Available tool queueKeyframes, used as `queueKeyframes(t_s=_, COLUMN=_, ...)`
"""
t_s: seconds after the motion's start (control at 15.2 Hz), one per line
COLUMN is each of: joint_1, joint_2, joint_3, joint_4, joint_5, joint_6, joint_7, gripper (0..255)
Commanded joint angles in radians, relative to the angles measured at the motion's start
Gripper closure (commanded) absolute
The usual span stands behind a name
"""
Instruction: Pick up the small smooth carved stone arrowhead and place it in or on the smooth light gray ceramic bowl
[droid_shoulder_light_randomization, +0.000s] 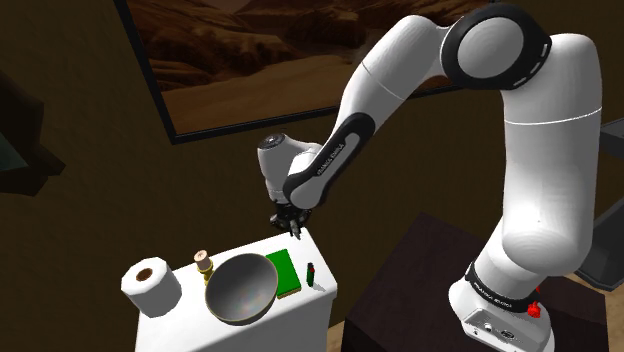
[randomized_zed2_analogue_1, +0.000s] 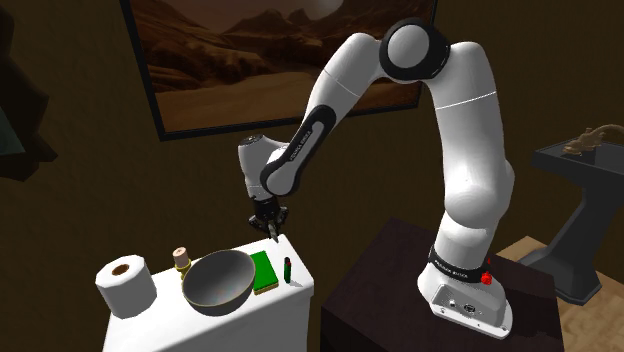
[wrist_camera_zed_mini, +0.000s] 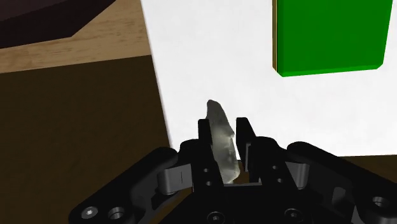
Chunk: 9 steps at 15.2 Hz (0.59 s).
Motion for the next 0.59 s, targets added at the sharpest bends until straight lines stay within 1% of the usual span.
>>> queueKeyframes(t_s=0.0, joint_1=-0.013, joint_2=-0.034, joint_3=0.005, joint_4=0.006, joint_5=0.016, joint_6=-0.019, joint_7=-0.014, gripper=255)
queueKeyframes(t_s=0.53, joint_1=-0.036, joint_2=-0.120, joint_3=0.037, joint_4=0.011, joint_5=0.076, joint_6=-0.101, joint_7=-0.060, gripper=255)
